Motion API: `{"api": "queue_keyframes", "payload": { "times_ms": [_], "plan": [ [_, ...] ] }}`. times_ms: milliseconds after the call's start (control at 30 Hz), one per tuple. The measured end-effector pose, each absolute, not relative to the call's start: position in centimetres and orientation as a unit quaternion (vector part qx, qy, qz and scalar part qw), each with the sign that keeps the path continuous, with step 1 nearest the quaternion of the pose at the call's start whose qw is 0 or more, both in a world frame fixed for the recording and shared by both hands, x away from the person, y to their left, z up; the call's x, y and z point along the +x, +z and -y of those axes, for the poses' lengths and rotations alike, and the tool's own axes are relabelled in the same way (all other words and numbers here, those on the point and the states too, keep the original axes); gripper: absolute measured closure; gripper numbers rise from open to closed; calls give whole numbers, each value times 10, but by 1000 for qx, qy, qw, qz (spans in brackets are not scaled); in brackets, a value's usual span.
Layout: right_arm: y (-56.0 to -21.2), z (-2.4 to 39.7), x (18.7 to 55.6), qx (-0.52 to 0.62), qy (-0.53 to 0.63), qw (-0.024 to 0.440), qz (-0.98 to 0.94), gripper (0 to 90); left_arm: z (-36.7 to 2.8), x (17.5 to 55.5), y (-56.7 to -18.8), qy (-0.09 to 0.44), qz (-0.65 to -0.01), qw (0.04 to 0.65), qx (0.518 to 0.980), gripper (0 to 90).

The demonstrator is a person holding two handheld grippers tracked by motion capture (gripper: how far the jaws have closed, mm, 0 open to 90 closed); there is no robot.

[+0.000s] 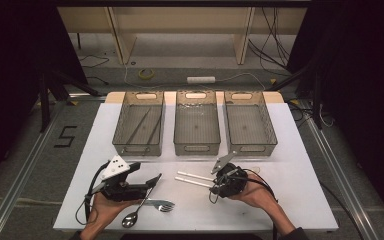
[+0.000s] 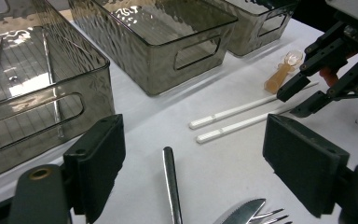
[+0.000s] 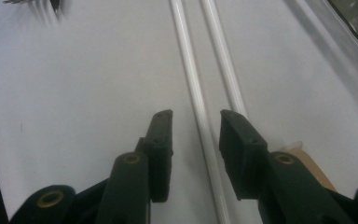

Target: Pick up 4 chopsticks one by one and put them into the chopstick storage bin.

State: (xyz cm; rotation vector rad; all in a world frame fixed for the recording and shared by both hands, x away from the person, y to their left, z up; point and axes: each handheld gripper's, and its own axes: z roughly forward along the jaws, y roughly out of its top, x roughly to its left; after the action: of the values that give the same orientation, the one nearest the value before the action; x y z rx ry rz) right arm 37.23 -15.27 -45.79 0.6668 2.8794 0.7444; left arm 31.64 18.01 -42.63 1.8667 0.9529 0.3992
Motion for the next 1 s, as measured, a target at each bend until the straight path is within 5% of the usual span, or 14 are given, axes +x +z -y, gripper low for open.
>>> {"api": "queue_keyframes", "payload": {
  "times_ms": [1000],
  "plan": [
    [-464, 142, 384, 181, 183, 41, -966, 844, -179, 316, -426, 166, -388, 478, 770, 203]
  ]
}}
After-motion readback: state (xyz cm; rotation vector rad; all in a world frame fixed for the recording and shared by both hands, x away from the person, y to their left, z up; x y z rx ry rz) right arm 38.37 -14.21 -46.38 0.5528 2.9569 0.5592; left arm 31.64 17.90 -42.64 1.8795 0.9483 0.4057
